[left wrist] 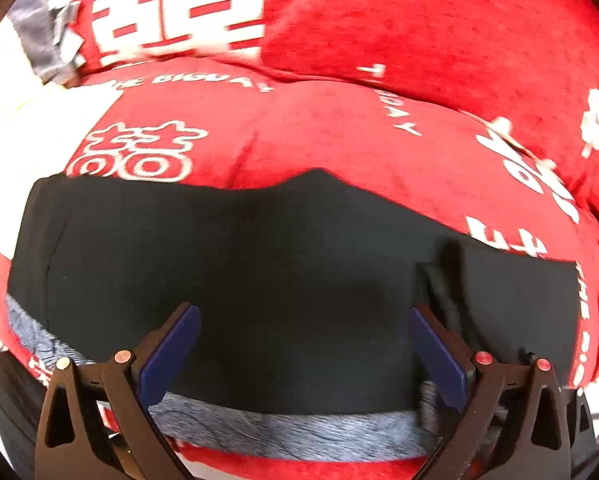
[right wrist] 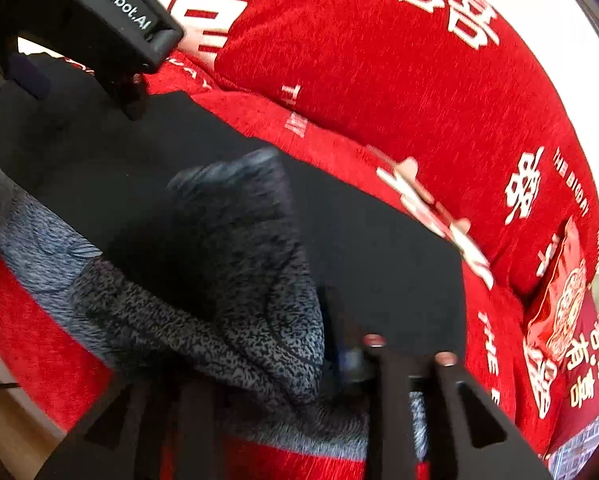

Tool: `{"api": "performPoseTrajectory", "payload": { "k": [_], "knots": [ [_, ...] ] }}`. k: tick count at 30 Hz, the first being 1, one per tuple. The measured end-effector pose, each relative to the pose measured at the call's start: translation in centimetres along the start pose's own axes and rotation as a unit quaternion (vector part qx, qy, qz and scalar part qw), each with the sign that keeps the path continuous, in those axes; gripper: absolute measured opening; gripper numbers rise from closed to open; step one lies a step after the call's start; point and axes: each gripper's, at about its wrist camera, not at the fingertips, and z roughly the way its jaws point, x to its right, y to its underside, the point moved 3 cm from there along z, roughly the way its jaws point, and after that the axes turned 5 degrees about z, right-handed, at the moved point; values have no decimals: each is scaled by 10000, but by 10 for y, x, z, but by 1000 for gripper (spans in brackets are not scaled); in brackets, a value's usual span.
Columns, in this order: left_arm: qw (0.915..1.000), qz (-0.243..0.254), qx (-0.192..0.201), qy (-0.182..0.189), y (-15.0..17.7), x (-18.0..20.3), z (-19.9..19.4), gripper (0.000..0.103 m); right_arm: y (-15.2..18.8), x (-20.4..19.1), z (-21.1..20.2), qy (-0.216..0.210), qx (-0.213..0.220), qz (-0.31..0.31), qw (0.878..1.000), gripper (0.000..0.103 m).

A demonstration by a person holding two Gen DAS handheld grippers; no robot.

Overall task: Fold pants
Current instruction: 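Grasp the grey cuff with the right gripper and lift it toward the left gripper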

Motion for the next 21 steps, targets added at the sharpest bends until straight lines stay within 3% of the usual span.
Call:
{"api": "performPoseTrajectory", "payload": {
  "k": [2,5,7,11,13,15,17,18,21],
  "knots": [
    [9997,230,70,102,0,15,-5,103,-1,6,-12,-321,-139,196,9992,79],
    [9988,421,154,195,-2,28,-12,103,7,26,-44,-1216,-93,659,9903,80],
    [9986,445,159,248,-3,35,-11,103,18,51,-59,-1542,30,1100,9819,81],
    [9965,827,-4,88,11,55,1,103,36,108,-44,-1430,-30,2275,9632,83],
    [9928,1156,-69,-311,22,62,11,103,46,124,-29,-1598,-165,2793,9467,83],
    [9908,1292,20,-398,29,64,12,103,54,124,-18,-1898,-231,3017,9340,83],
    [9904,1327,100,-382,33,62,8,103,65,114,-2,-1927,-586,2947,9341,83],
    [9902,1337,113,-389,35,61,7,103,70,109,6,-1786,-734,2793,9406,83],
    [9896,1364,143,-437,41,59,4,103,67,101,-7,-1485,-668,2471,9552,82]
  ]
}}
